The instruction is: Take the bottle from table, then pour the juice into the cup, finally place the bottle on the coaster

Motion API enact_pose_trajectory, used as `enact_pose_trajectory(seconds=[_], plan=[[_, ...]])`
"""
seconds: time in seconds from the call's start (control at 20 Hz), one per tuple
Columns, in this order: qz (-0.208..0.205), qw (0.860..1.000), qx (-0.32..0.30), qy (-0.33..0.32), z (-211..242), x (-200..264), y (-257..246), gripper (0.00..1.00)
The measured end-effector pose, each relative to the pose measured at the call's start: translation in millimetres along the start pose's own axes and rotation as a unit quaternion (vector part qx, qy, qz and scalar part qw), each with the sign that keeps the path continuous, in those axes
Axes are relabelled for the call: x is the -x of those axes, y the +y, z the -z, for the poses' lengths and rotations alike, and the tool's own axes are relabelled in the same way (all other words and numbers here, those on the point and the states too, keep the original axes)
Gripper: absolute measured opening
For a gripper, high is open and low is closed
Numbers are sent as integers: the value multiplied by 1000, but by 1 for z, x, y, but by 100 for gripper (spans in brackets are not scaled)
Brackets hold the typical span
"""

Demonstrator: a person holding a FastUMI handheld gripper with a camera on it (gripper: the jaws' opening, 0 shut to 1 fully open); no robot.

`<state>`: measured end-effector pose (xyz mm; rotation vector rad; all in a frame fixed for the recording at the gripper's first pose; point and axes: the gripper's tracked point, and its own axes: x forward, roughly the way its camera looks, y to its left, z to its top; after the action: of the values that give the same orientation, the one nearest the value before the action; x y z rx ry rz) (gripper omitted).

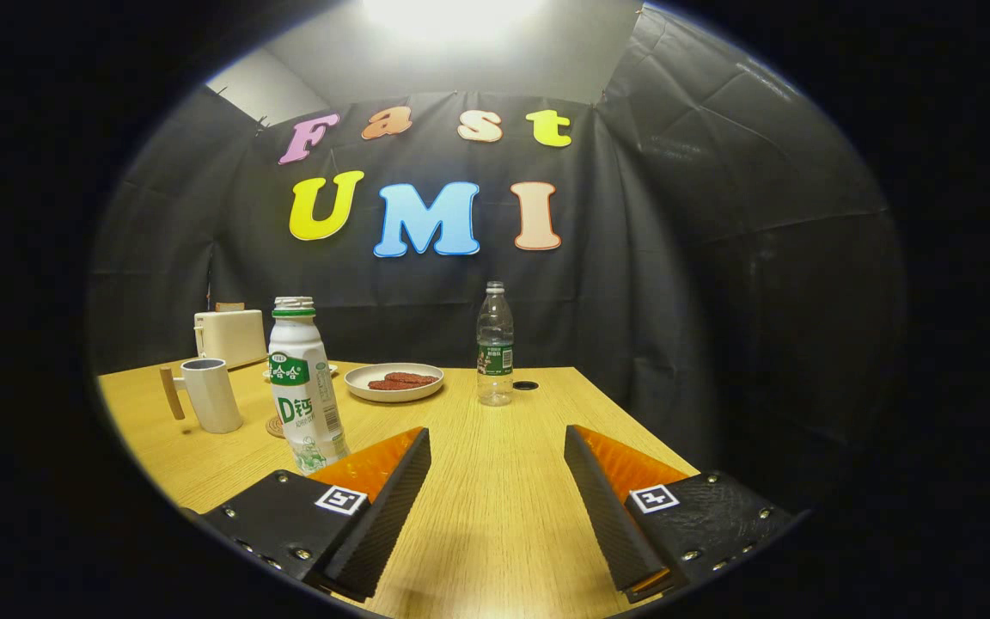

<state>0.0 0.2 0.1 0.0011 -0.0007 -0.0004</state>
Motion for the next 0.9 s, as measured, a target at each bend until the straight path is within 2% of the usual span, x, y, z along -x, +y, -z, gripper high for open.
enact_pose_trajectory(seconds=[0.5,0.65,0.8,0.9], plan=[[2,1000,-5,4,-1,-15,-2,95],[8,1000,-20,-8,-13,-50,-7,95],[34,999,-23,-34,-33,-57,-20,95],[30,998,-18,-47,-48,-59,-13,95]])
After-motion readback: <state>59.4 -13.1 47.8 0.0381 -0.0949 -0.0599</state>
